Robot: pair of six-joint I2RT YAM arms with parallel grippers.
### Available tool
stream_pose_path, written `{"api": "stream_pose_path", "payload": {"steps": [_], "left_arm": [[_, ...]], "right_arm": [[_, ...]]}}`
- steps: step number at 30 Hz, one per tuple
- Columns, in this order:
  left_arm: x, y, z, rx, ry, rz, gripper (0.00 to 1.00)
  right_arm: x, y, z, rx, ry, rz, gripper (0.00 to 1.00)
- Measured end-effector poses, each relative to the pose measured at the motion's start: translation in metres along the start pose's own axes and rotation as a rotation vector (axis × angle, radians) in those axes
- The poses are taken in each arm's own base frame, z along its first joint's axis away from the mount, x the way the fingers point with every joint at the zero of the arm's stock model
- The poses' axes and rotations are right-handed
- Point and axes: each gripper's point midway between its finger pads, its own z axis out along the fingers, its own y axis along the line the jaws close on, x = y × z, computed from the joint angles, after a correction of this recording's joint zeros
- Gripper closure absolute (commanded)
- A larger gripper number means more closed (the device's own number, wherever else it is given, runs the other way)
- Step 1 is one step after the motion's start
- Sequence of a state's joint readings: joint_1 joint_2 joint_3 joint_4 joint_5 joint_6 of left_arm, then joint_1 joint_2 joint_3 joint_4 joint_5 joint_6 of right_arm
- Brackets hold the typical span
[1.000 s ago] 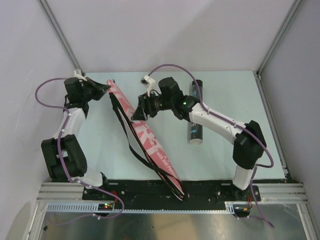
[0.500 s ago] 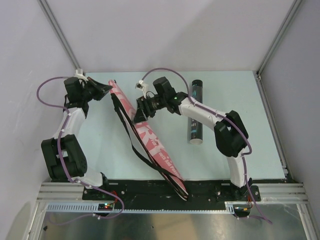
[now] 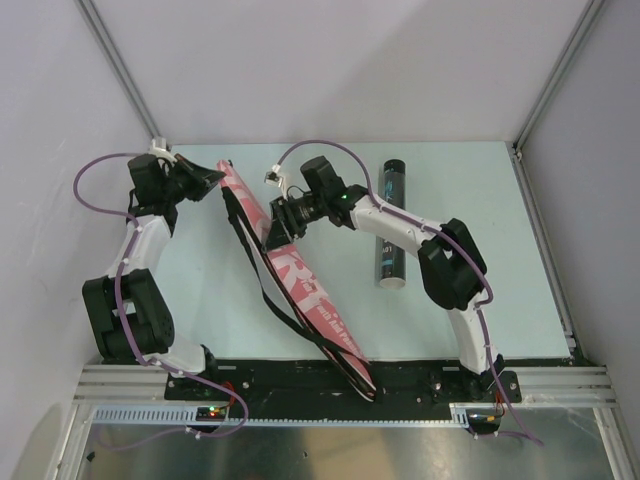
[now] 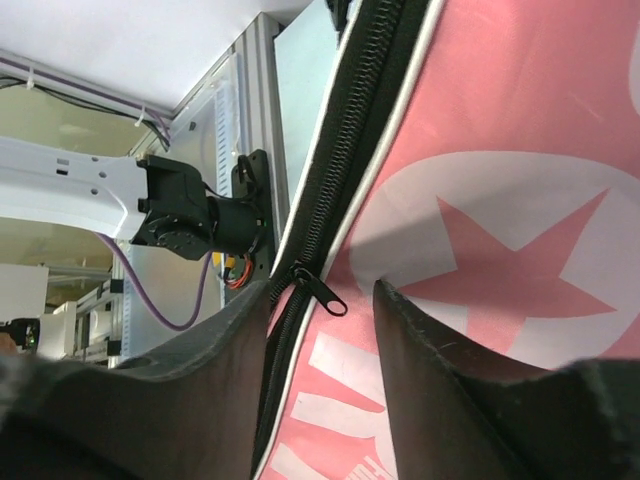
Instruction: Pack up the badminton gear
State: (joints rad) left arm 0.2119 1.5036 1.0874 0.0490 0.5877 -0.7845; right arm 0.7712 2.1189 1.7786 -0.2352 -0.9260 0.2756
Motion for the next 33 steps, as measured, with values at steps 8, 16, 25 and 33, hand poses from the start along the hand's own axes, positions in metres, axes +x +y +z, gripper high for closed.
{"api": "stream_pose_path", "payload": {"steps": [8,16,25,33], "left_arm": [[0.000,0.000,0.000,-0.002,-0.001,0.000,1.00],[0.000,0.001,0.000,-0.005,-0.002,-0.001,1.00],[0.000,0.002,0.000,-0.009,-0.002,0.004,1.00],[-0.002,0.003,0.000,-0.019,-0.008,0.004,1.00]], "right_arm": [[0.000,0.012,0.003,-0.063,-0.001,-0.002,0.62],[0.000,0.013,0.005,-0.074,-0.010,0.012,0.67],[0.006,0.008,0.007,-0.062,-0.009,0.040,1.00],[0.014,0.008,0.000,-0.021,-0.041,0.078,1.00]]}}
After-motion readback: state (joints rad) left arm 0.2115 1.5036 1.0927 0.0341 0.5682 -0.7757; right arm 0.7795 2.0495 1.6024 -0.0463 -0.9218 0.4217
